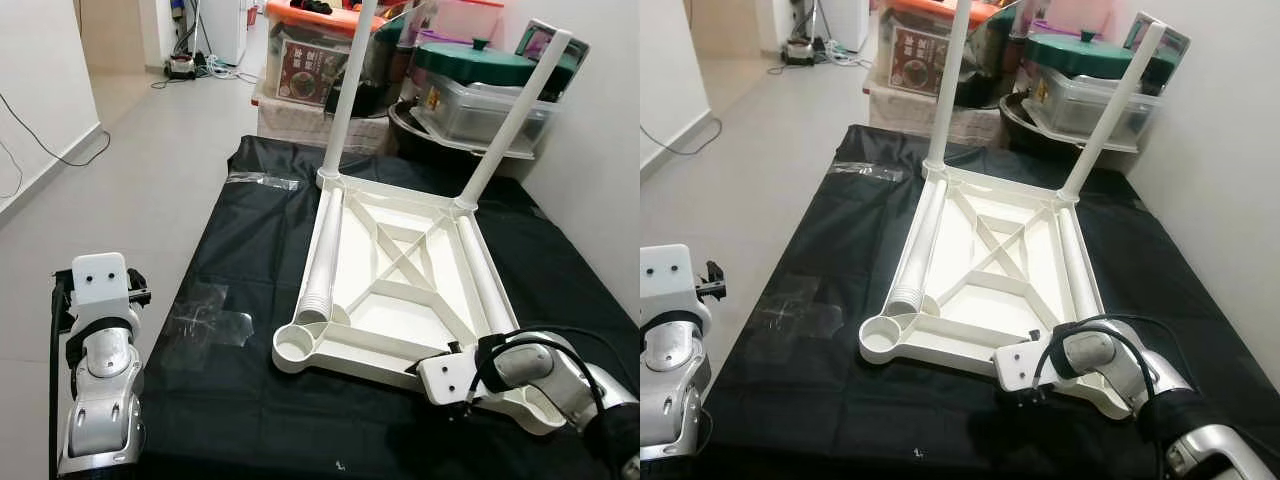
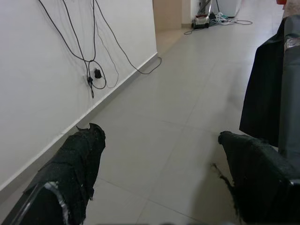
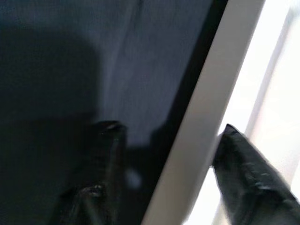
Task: Building children table
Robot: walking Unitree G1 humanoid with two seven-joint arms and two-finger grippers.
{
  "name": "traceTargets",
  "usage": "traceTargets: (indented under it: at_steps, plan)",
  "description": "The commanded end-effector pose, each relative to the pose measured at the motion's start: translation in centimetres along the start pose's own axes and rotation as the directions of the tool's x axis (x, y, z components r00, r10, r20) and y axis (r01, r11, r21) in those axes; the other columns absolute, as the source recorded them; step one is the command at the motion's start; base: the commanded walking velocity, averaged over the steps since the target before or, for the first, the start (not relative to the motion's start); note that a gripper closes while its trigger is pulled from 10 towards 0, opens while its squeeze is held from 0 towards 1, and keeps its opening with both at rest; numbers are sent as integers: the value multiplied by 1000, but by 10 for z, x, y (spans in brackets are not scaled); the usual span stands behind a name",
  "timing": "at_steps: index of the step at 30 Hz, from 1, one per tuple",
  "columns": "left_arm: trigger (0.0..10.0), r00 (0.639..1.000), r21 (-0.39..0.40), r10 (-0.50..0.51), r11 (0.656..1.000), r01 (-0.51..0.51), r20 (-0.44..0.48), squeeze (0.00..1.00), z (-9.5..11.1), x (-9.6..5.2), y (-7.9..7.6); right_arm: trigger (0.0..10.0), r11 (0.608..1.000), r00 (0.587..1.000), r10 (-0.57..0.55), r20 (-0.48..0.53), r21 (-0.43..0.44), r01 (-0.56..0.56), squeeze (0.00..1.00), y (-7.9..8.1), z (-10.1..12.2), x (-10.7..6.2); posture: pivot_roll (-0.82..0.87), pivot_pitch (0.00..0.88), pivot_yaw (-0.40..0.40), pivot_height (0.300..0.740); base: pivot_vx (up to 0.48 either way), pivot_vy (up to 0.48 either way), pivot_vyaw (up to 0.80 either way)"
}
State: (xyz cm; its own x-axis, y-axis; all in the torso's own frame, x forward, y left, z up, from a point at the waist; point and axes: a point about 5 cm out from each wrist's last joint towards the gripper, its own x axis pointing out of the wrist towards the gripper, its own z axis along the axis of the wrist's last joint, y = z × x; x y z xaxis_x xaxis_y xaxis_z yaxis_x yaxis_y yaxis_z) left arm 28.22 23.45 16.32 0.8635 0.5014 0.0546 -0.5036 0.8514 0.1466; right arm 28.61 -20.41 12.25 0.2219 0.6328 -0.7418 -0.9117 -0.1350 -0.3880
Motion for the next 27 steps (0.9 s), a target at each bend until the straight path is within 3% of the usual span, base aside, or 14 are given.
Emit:
traceTargets:
  at_steps: [1, 9, 13, 14, 15, 16, 17, 18, 19, 20, 22, 23, 24, 27]
  plan:
    - [10000, 1000, 13, -19, 1000, 18, 9, 0, 0, 1, -2, 10000, 998, 993, -52, 110, 50, 47, 1000, -13, 16, -14, 61, 0, -141, 740, 0, 0, 0]
    - [10000, 991, -25, -108, 994, 110, 75, 0, 11, -3, -12, 10000, 971, 914, -223, 339, 158, 179, 1000, -47, 48, -47, 66, 0, -136, 740, 0, 0, 0]
    - [10000, 988, -17, -131, 991, 132, 77, 0, 10, -4, -14, 10000, 895, 742, -426, 517, 360, 263, 1000, -68, 69, -55, 64, 0, -131, 740, 0, 0, 0]
    - [10000, 988, -17, -134, 991, 136, 79, 0, 11, -4, -14, 10000, 837, 686, -532, 497, 429, 340, 188, -76, 69, -50, 68, 0, -131, 740, 0, 0, 0]
    - [10000, 987, -17, -137, 990, 138, 80, 0, 11, -4, -14, 10000, 794, 648, -596, 475, 470, 386, 188, -81, 68, -46, 68, 0, -131, 740, 0, 0, 0]
    - [10000, 986, -18, -145, 989, 146, 83, 0, 11, -4, -15, 10000, 689, 567, -715, 408, 546, 476, 0, -90, 66, -41, 71, 0, -129, 740, 0, 0, 0]
    - [10000, 982, -21, -165, 986, 167, 92, 0, 13, -5, -17, 10000, 529, 472, -833, 289, 664, 529, 0, -99, 60, -31, 71, 0, -129, 740, 0, 0, 0]
    - [10000, 982, -21, -165, 986, 167, 92, 0, 13, -5, -17, 10000, 529, 472, -833, 289, 664, 529, 0, -99, 60, -31, 71, 0, -129, 740, 0, 0, 0]
    - [10000, 978, -17, -181, 983, 184, 104, 0, 15, -7, -18, 10000, 450, 413, -880, 234, 689, 568, 0, -100, 61, -26, 75, 0, -130, 740, 0, 0, 0]
    - [10000, 978, -17, -181, 983, 184, 104, 0, 15, -7, -18, 10000, 450, 413, -880, 234, 689, 568, 0, -100, 61, -26, 75, 0, -130, 740, 0, 0, 0]
    - [10000, 966, -14, -222, 974, 226, 133, 0, 18, -9, -23, 10000, 354, 323, -928, 185, 705, 614, 0, -96, 67, -17, 75, 0, -130, 740, 0, 0, 0]
    - [10000, 966, -14, -222, 974, 226, 133, 0, 18, -9, -23, 10000, 354, 323, -928, 185, 705, 614, 0, -96, 67, -17, 75, 0, -130, 740, 0, 0, 0]
    - [10000, 954, -12, -260, 964, 265, 147, 0, 20, -13, -28, 10000, 296, 287, -946, 149, 760, 578, 0, -92, 72, -8, 75, 0, -130, 740, 0, -424, 0]
    - [10000, 934, 0, -318, 946, 323, 164, 0, 23, -17, -37, 10000, 229, 261, -960, 98, 810, 539, 0, -90, 75, -4, 61, 0, -122, 740, 0, -461, 0]
